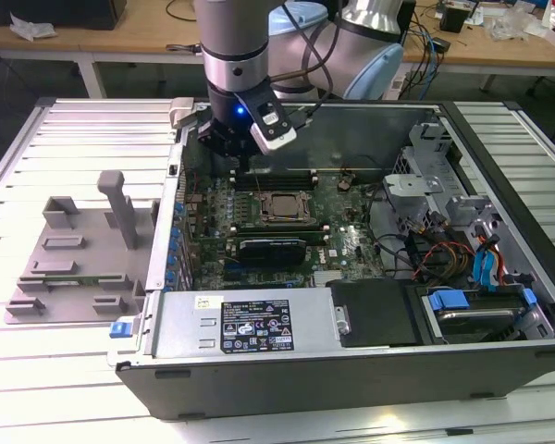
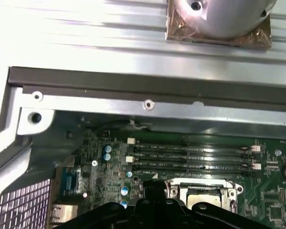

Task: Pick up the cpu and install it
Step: 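Install the first cpu locking lever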

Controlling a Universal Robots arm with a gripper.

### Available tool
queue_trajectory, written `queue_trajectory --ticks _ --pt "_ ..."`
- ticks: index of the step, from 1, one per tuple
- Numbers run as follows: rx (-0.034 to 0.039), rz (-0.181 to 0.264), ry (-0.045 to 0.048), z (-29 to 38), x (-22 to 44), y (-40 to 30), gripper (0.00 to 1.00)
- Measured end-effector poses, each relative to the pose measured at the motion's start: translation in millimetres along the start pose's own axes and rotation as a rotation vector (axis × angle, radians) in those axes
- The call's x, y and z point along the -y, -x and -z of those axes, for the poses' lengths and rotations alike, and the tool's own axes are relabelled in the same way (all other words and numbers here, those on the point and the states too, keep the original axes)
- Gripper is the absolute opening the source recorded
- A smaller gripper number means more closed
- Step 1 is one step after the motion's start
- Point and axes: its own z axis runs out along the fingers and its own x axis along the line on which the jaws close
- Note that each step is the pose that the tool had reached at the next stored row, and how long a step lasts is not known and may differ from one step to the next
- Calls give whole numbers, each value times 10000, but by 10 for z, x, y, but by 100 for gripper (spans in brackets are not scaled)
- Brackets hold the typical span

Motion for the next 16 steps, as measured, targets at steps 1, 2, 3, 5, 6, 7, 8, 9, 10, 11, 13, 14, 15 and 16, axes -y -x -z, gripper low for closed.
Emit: queue_trajectory --ticks 1,2,3,5,6,7,8,9,10,11,13,14,15,16 --pt "6 -4 95 -2 1 0 11" --pt "5 -5 99 -4 2 4 11" --pt "4 -4 97 -6 3 18 11" --pt "6 -4 98 -14 9 97 11" --pt "6 -9 97 -18 12 146 11" --pt "6 -8 98 -20 14 178 11" --pt "5 -7 98 -23 17 215 11" --pt "6 -13 98 -30 22 298 11" --pt "3 -13 97 -33 26 351 11" --pt "1 -13 97 -33 27 355 11" --pt "5 -14 99 -38 26 357 11" --pt "5 -13 97 -48 29 356 11" --pt "6 -13 94 -60 31 356 11" --pt "6 -12 92 -68 33 357 11"
